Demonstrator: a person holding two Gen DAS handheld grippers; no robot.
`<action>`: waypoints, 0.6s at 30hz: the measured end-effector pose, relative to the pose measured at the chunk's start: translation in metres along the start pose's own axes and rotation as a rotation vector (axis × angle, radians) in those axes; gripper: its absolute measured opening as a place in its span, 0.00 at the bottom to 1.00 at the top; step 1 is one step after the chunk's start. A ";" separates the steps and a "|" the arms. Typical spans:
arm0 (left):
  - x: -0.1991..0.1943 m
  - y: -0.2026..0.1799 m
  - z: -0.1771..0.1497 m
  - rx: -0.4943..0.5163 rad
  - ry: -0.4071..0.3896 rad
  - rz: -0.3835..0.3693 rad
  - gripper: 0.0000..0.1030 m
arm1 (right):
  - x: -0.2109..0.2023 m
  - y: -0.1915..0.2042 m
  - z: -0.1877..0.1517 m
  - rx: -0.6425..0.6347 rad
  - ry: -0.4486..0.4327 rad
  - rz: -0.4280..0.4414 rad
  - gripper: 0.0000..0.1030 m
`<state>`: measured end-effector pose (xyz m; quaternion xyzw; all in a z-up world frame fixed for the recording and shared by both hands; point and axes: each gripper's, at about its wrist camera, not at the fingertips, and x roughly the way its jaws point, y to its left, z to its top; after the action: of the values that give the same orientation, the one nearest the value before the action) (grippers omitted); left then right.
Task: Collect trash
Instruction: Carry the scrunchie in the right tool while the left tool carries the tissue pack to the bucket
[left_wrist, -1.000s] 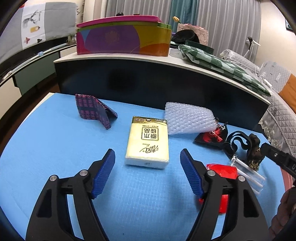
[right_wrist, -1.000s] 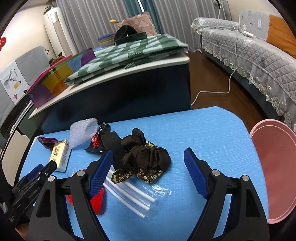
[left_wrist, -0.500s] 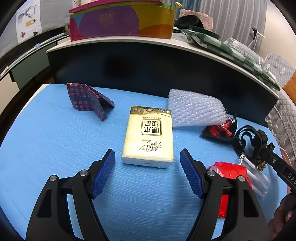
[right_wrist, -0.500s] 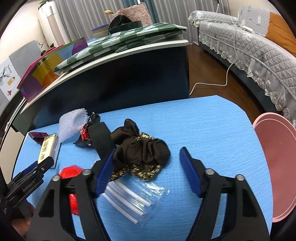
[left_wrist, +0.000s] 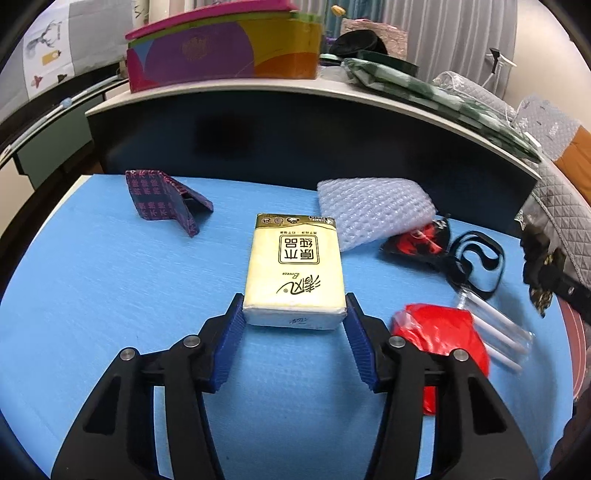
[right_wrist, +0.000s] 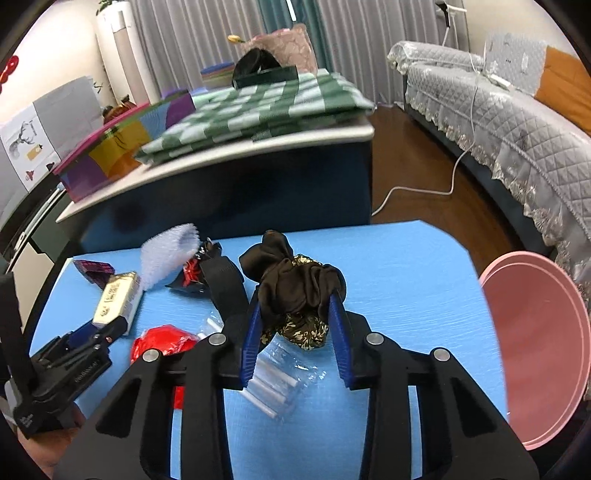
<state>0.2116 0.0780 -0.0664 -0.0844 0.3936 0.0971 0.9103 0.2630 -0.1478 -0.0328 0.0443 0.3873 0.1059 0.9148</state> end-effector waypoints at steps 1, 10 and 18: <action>-0.004 -0.002 -0.001 0.005 -0.007 -0.003 0.51 | -0.006 -0.001 0.000 -0.001 -0.008 0.000 0.34; -0.040 -0.028 -0.009 0.054 -0.067 -0.038 0.51 | -0.053 -0.020 -0.003 0.002 -0.065 -0.005 0.34; -0.072 -0.057 -0.017 0.116 -0.125 -0.072 0.51 | -0.091 -0.034 -0.007 -0.023 -0.110 -0.016 0.34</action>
<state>0.1647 0.0111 -0.0207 -0.0395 0.3378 0.0462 0.9392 0.2019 -0.2020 0.0204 0.0364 0.3357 0.1006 0.9359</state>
